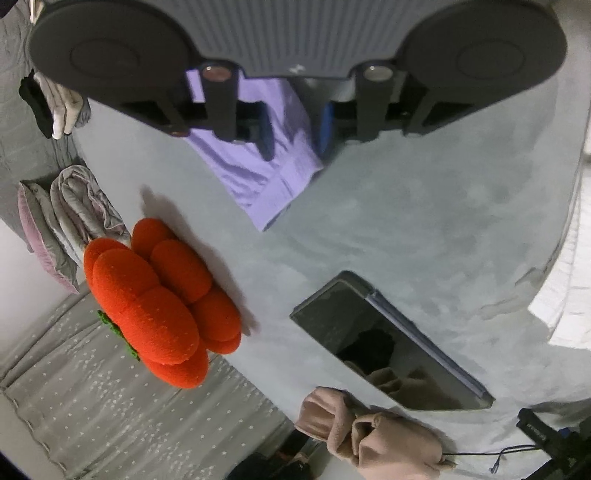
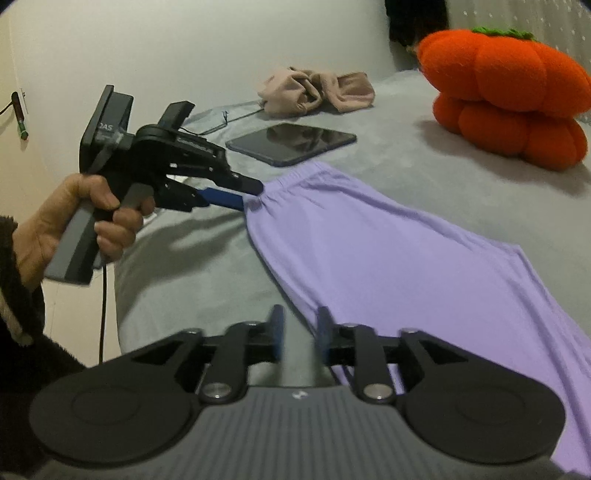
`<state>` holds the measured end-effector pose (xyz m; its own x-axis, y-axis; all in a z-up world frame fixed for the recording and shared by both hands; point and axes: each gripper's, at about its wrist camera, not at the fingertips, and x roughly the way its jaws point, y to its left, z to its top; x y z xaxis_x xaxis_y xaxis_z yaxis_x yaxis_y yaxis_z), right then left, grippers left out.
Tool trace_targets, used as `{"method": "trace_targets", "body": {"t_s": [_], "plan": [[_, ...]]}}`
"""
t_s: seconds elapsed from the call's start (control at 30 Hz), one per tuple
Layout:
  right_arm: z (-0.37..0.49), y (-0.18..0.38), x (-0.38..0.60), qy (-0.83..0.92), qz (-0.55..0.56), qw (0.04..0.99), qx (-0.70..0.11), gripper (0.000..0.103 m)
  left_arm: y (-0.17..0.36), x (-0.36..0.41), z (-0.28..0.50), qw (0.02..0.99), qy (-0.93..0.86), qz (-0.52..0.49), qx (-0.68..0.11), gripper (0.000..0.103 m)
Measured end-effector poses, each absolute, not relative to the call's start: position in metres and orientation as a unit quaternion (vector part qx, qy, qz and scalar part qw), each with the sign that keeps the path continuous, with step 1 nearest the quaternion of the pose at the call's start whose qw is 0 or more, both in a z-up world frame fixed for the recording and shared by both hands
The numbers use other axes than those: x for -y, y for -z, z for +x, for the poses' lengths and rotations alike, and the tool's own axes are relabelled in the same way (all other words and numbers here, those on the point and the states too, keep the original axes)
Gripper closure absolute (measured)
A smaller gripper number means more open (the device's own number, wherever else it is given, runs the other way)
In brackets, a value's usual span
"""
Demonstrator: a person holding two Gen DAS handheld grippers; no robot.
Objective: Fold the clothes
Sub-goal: 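Lower the waistband onto the garment with both grippers, bringing them together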
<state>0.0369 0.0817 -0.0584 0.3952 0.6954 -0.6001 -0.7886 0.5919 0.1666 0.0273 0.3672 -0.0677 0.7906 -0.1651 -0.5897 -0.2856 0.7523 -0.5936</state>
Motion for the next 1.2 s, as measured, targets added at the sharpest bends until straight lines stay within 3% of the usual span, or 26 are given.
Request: {"method": "trace_targets", "body": {"t_s": [0.03, 0.6, 0.67, 0.7, 0.83, 1.2], "plan": [[0.037, 0.057, -0.088, -0.448, -0.073, 0.833, -0.317, 0.068, 0.067, -0.367, 0.028, 0.880, -0.033, -0.350, -0.321, 0.095], [0.068, 0.067, -0.209, -0.436, -0.115, 0.855, -0.256, 0.068, 0.061, -0.375, 0.034, 0.881, 0.016, -0.361, -0.306, 0.095], [0.073, 0.069, -0.210, -0.428, -0.109, 0.861, -0.253, 0.093, 0.061, -0.377, 0.033, 0.882, 0.012, -0.360, -0.305, 0.093], [0.076, 0.070, -0.208, -0.425, -0.103, 0.863, -0.253, 0.101, 0.061, -0.378, 0.031, 0.881, 0.008, -0.362, -0.304, 0.089], [0.085, 0.068, -0.195, -0.414, -0.064, 0.872, -0.254, 0.101, 0.059, -0.384, 0.025, 0.880, -0.014, -0.368, -0.300, 0.068], [0.098, 0.054, -0.180, -0.389, -0.005, 0.884, -0.259, 0.101, 0.080, -0.380, 0.035, 0.850, -0.037, -0.409, -0.329, 0.066]]}}
